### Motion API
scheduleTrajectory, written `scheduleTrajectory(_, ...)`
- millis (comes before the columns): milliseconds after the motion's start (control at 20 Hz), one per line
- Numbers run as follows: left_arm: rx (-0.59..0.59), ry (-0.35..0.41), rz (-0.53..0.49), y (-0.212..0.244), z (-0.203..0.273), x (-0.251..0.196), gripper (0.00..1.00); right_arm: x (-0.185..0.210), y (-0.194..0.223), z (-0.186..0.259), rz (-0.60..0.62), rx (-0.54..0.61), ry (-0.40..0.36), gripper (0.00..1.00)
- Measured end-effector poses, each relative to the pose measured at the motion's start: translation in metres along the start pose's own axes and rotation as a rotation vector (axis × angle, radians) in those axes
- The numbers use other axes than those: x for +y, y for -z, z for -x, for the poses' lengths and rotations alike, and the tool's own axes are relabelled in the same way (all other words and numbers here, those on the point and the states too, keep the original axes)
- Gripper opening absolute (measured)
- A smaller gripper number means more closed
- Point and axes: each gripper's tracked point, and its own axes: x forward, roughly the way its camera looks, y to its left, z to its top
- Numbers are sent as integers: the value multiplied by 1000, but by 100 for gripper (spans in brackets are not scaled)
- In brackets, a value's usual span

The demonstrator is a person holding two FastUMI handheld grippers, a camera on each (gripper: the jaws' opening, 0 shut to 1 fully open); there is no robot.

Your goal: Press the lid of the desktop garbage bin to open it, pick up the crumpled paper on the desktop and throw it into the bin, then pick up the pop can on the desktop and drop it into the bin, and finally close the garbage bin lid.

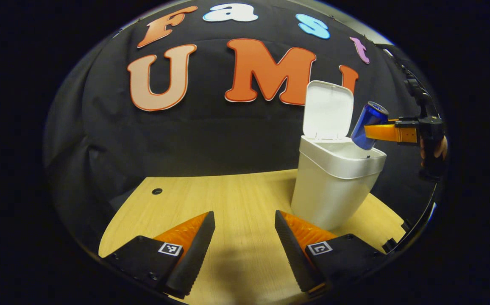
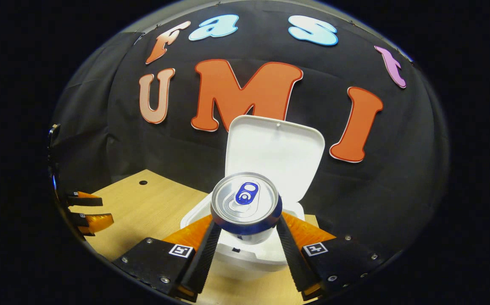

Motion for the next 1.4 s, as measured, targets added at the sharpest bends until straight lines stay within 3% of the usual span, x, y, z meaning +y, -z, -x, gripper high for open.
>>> scheduleTrajectory(500,25,-104,-11,10,20,46,91,13,40,-37,-55,69,12,80)
scheduleTrajectory(1150,24,-94,-20,4,16,56,92,17,52,-52,-252,121,28,80)
scheduleTrajectory(1400,25,-83,-24,4,12,57,92,14,49,-50,-210,119,47,82)
